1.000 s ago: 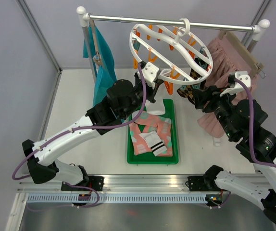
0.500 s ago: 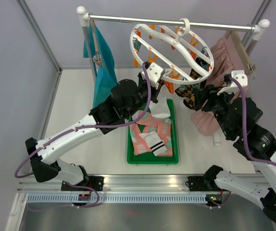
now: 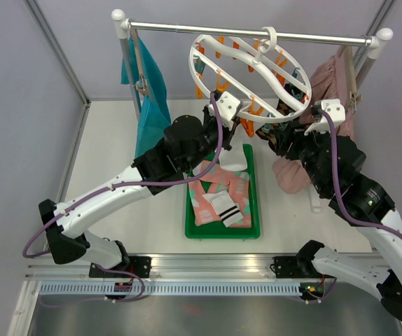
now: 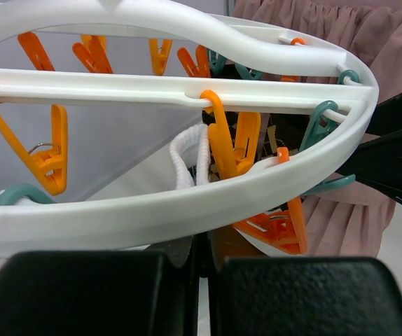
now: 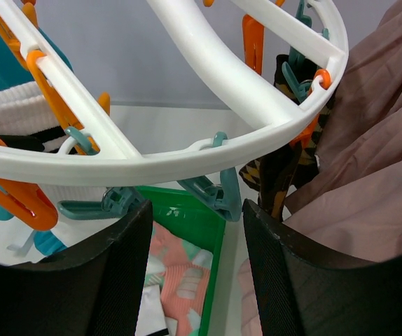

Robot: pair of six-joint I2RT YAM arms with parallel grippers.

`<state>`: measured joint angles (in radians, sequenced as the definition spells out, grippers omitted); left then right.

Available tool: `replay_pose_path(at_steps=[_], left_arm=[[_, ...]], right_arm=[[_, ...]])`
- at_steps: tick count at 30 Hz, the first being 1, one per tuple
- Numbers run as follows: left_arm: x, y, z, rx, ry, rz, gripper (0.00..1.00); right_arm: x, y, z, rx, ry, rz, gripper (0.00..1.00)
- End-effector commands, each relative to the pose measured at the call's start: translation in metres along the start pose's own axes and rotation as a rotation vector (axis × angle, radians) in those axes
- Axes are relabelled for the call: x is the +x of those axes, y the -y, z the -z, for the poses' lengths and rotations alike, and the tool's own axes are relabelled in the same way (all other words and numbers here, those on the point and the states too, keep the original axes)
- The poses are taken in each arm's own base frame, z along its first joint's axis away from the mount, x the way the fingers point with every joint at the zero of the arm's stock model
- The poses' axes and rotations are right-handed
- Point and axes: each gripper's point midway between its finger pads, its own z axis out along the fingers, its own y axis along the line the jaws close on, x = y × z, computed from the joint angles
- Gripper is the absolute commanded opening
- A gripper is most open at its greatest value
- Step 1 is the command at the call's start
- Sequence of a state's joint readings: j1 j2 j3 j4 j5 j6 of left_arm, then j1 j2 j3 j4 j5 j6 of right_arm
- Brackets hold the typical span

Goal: Clip the socks to the hanger
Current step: Rotate the hanger.

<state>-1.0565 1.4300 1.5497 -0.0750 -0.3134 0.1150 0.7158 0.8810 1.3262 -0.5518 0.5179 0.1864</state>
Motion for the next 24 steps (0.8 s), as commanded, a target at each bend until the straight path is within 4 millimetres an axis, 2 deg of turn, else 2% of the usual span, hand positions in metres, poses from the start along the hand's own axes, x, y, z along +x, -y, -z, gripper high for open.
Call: replay_pose_path(at_steps=[1,19,24], left_arm=[[-0.023,-0.002,0.002,-0.01,0.047,-0.016,0.02],[-0.019,-0.001,0.0,-0.009,0.038,-0.025,0.02],[-0.018,-0.001,0.0,-0.008,0.034,-0.028,0.02]], right_arm=[[-0.011,0.005,-0.003,0.037,0.038,-0.003,0.61],[-0.015,0.012,-0.014,0.115,0.056,0.004,0.59],[-0.014,0.013,-0.017,0.127,0.051,0.006,0.52]])
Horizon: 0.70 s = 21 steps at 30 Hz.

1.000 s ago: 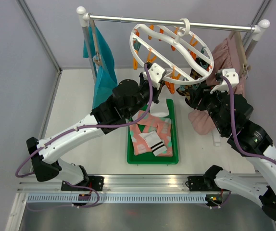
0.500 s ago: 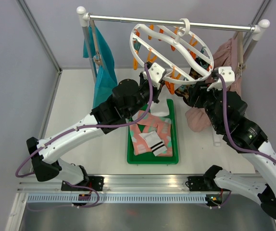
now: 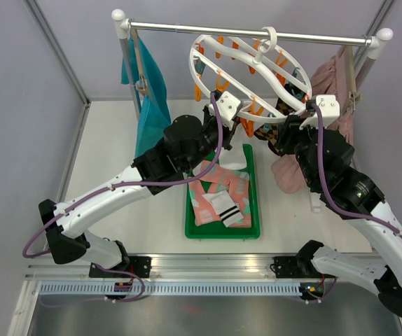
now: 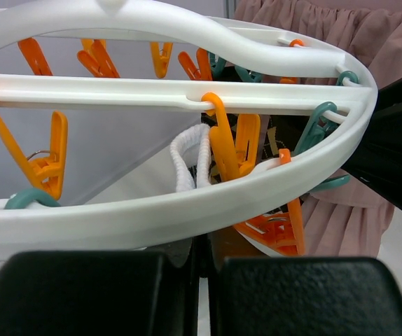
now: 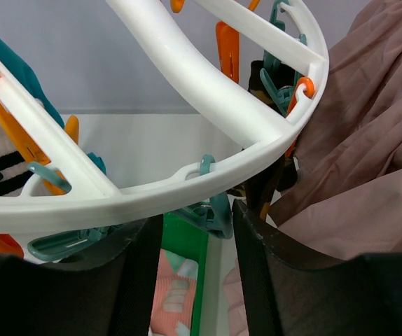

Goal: Clip the socks to the hanger
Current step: Rotate the hanger, then open the clamp at the hanger.

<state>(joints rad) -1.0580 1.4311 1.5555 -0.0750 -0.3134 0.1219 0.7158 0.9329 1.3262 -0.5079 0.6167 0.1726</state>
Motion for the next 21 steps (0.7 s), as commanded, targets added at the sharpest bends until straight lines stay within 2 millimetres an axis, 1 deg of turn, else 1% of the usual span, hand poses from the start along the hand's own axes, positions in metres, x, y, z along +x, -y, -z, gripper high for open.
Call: replay_pose_path(at_steps=[1,8,10,14,21], left_arm=[[-0.0153,-0.0011,-0.0002,-0.009,0.029,-0.022,0.02],[-0.0137,-0.0012,0.0006,-0.009,0.025,-0.024,0.02],[-0.0122,-0.0013,0.0005,-0.01,0.022,-0.026,0.02],[-0.0109,-0.0006,-0.0004,-0.008,0.019,-0.029,0.02],[-0.0138,-0.0013,-0.0003,-0.009,0.026,-0.033,0.02]], right_arm=[[-0.0128,0.0036,-0.002,0.029,0.037,-0.012,0.5],[-0.0141,0.0034,-0.0023,0.031,0.041,-0.019,0.39],[-0.0147,0.0039,-0.0019,0.033,0.041,-0.019,0.39],[-0.0141,0.0024,-0.0021,0.026,0.038,-0.021,0.49],[-0.0173,0.0015,-0.0005,0.015,0.046,-0.021,0.57]])
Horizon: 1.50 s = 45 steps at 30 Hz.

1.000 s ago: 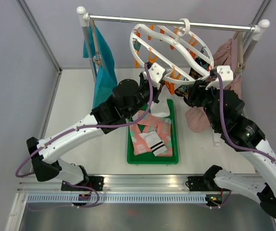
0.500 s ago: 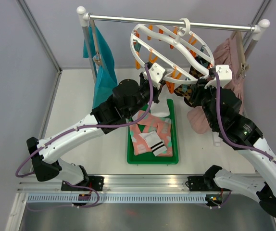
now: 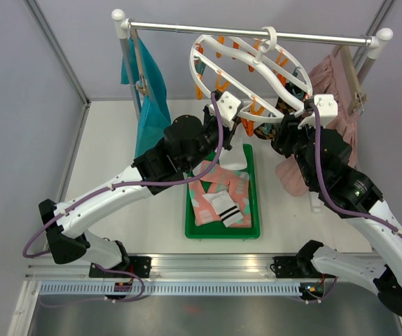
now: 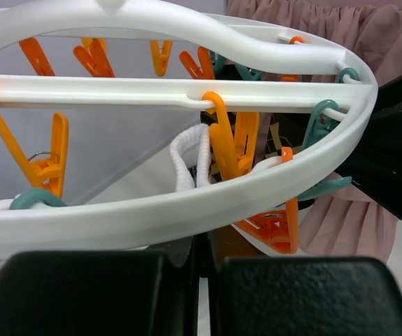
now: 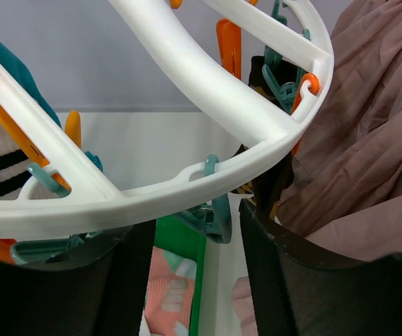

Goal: Clip the socks to the hanger
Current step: Open the clamp at the hanger.

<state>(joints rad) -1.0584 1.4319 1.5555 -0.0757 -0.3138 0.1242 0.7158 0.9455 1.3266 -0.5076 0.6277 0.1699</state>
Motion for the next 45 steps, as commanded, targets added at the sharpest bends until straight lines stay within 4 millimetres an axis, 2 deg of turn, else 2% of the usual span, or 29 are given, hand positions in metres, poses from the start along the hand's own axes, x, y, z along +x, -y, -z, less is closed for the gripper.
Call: replay_pose_path(at_steps=[1,11,15,22,26,30,34,35,36,39,40,41,43,45], left_arm=[[-0.014,-0.001,0.0,-0.009,0.026,-0.03,0.02],[-0.013,-0.001,0.0,-0.005,0.022,-0.032,0.02],[-0.012,-0.001,0.001,-0.005,0.021,-0.032,0.02],[-0.011,-0.001,0.001,-0.005,0.017,-0.032,0.02],[-0.01,0.0,0.001,-0.003,0.015,-0.03,0.02],[-0.006,0.0,0.002,-0.002,0.007,-0.029,0.02],[0.004,0.0,0.005,-0.008,-0.003,-0.014,0.02],[0.015,0.001,0.006,-0.007,-0.022,-0.016,0.02],[0.018,0.001,0.007,-0.008,-0.025,-0.011,0.02],[0.034,0.005,0.01,0.0,-0.038,0.023,0.02],[0.047,0.007,0.011,0.005,-0.058,0.024,0.02],[0.04,0.008,0.012,0.011,-0.025,0.043,0.02],[0.052,0.014,0.014,0.036,-0.032,0.052,0.02],[0.047,0.018,0.015,0.059,0.002,0.07,0.02]], right_arm=[[-0.02,0.003,0.003,0.01,0.053,-0.031,0.6],[-0.021,0.003,-0.006,0.045,0.062,-0.033,0.61],[-0.023,0.005,-0.007,0.064,0.067,-0.035,0.57],[-0.024,0.008,-0.007,0.083,0.073,-0.045,0.44],[-0.025,0.01,-0.004,0.083,0.078,-0.058,0.4],[-0.023,0.01,-0.003,0.083,0.068,-0.065,0.31],[-0.022,0.009,0.0,0.07,0.062,-0.087,0.19],[-0.022,0.008,0.001,0.065,0.061,-0.101,0.17],[-0.022,0.009,0.001,0.066,0.057,-0.105,0.1],[-0.021,0.004,0.002,0.042,0.047,-0.13,0.0],[-0.021,0.002,0.002,0.035,0.044,-0.136,0.0],[-0.019,-0.002,0.002,0.016,0.036,-0.136,0.0],[-0.017,-0.005,0.001,0.004,0.024,-0.145,0.0],[-0.015,-0.01,0.0,-0.016,0.018,-0.157,0.0]])
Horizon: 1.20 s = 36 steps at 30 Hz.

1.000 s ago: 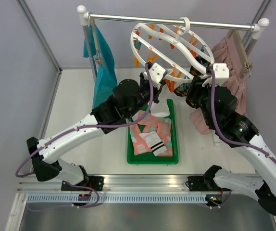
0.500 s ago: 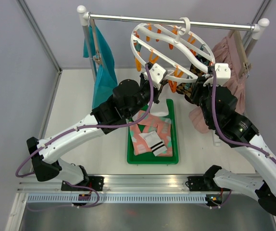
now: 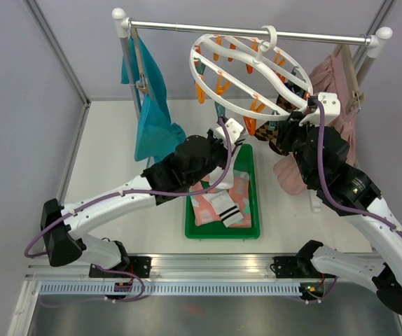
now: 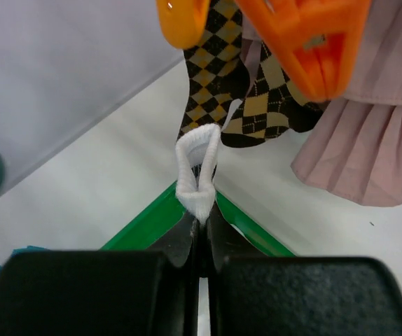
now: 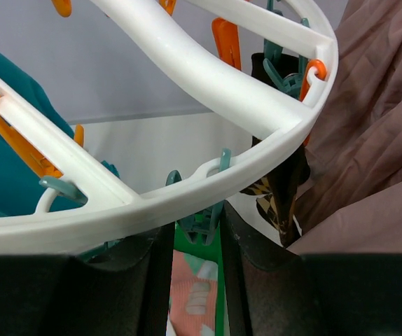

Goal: Clip the socks to the hanger
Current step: Open the clamp at the hanger.

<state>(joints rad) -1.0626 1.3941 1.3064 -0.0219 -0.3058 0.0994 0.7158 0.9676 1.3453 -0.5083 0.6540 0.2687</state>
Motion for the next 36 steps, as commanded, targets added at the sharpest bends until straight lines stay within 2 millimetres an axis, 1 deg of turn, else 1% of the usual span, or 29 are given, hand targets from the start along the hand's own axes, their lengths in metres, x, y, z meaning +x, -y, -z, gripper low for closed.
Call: replay_pose_path(at_steps=[1,6,12,22,30,36], left_arm=[[-0.036,0.007,0.012,0.048,0.151,0.091,0.02],[-0.038,0.022,0.011,0.123,0.173,0.104,0.02],[-0.043,0.035,0.01,0.19,0.207,0.115,0.02],[-0.047,0.042,0.003,0.218,0.218,0.117,0.02],[-0.04,0.047,-0.006,0.224,0.196,0.116,0.02],[-0.048,0.045,-0.007,0.216,0.218,0.121,0.02]], right_arm=[[-0.01,-0.01,0.004,-0.051,0.007,-0.064,0.0],[-0.003,-0.02,0.0,-0.084,-0.017,-0.078,0.0],[0.001,-0.027,-0.002,-0.107,-0.028,-0.096,0.0],[-0.002,-0.029,-0.003,-0.11,-0.028,-0.108,0.0],[-0.005,-0.03,-0.002,-0.113,-0.024,-0.118,0.0],[-0.002,-0.031,-0.003,-0.116,-0.034,-0.118,0.0]])
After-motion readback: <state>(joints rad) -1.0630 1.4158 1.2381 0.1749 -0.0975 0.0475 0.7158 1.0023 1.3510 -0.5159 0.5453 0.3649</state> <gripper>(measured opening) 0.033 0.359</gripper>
